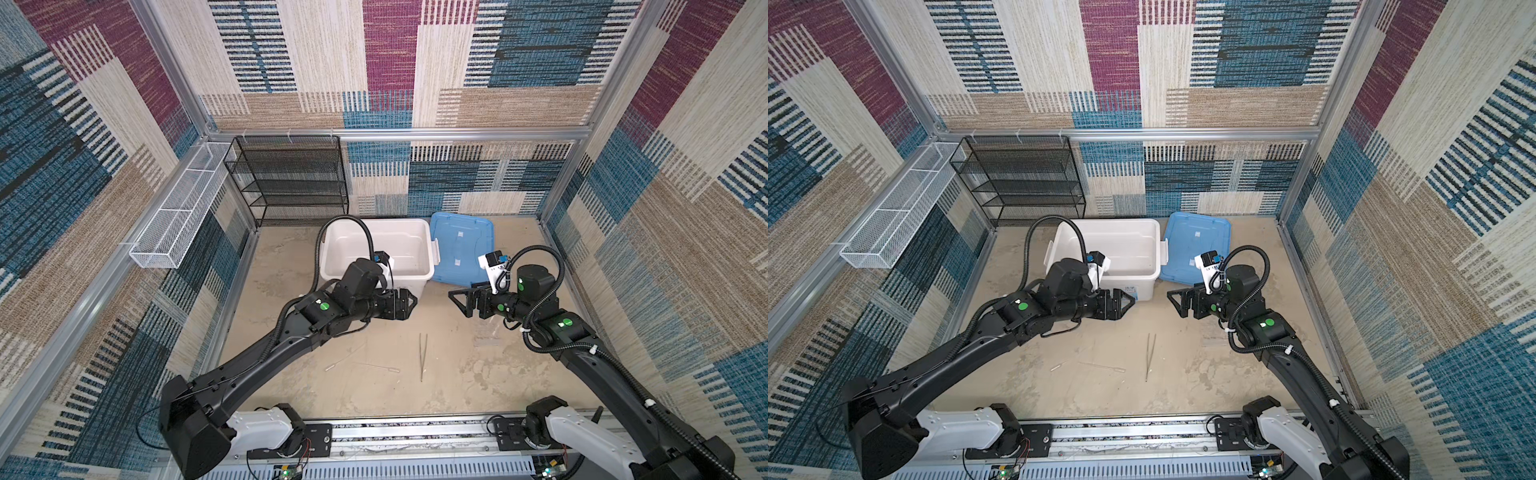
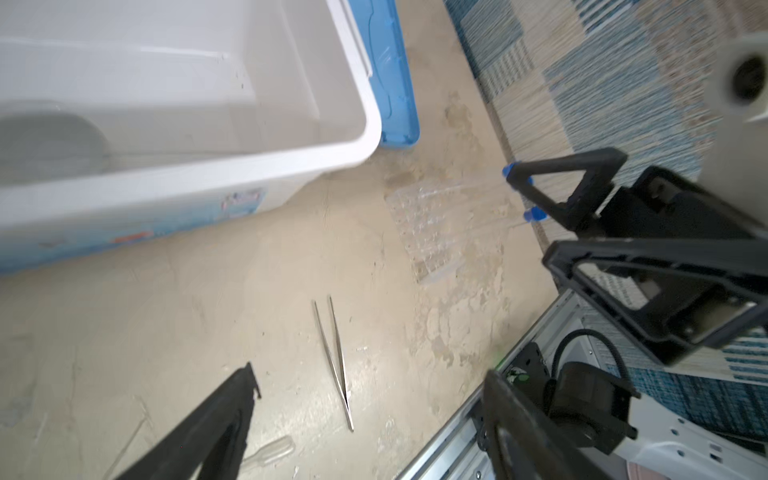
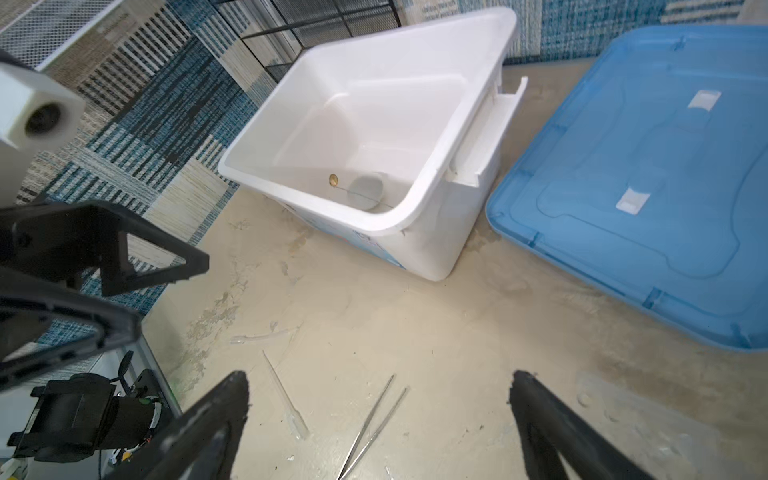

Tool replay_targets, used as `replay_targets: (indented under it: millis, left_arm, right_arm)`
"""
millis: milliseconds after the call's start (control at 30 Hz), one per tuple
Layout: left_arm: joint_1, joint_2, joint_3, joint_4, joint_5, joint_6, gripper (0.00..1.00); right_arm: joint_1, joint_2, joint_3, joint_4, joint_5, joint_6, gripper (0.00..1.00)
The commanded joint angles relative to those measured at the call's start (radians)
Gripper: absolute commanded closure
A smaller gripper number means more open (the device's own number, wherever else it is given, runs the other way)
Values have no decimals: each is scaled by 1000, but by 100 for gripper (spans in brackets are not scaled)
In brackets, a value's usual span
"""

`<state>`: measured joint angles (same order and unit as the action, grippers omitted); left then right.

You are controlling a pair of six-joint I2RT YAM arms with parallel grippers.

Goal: Organize the chemistry lab equipment
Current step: 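Withdraw the left gripper from the bin and move it over the tweezers, then lower the left gripper onto the metal tweezers and close on them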

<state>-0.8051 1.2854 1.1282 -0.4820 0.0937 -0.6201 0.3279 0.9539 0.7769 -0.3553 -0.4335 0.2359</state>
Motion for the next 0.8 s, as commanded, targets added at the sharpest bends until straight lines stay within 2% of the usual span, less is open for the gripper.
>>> replay_targets:
  millis: [0,133,267,367,533,767]
  left_arm:
    - [-67,66,-8,-49,-125,-104,19]
    - [-130,180,35,-59,-67,-104,24]
    - [-189,277,66,-61,-88,-149,33]
    - [-204,353,88,-63,-83,-162,37]
    - [-206,456,103,-69,-87,-172,40]
    - [-210,553,150,-113,-110,-158,48]
  right_arm:
    - [1,5,-11,-33,63,55,1]
    - [0,-3,-18,-38,147,80,1]
    - [1,18,-30,-39,101,77,1]
    - [1,15,-44,-43,63,69,0]
    - [1,-34,-62,-34,70,54,0]
    - [1,-29,-63,-60,63,39,1]
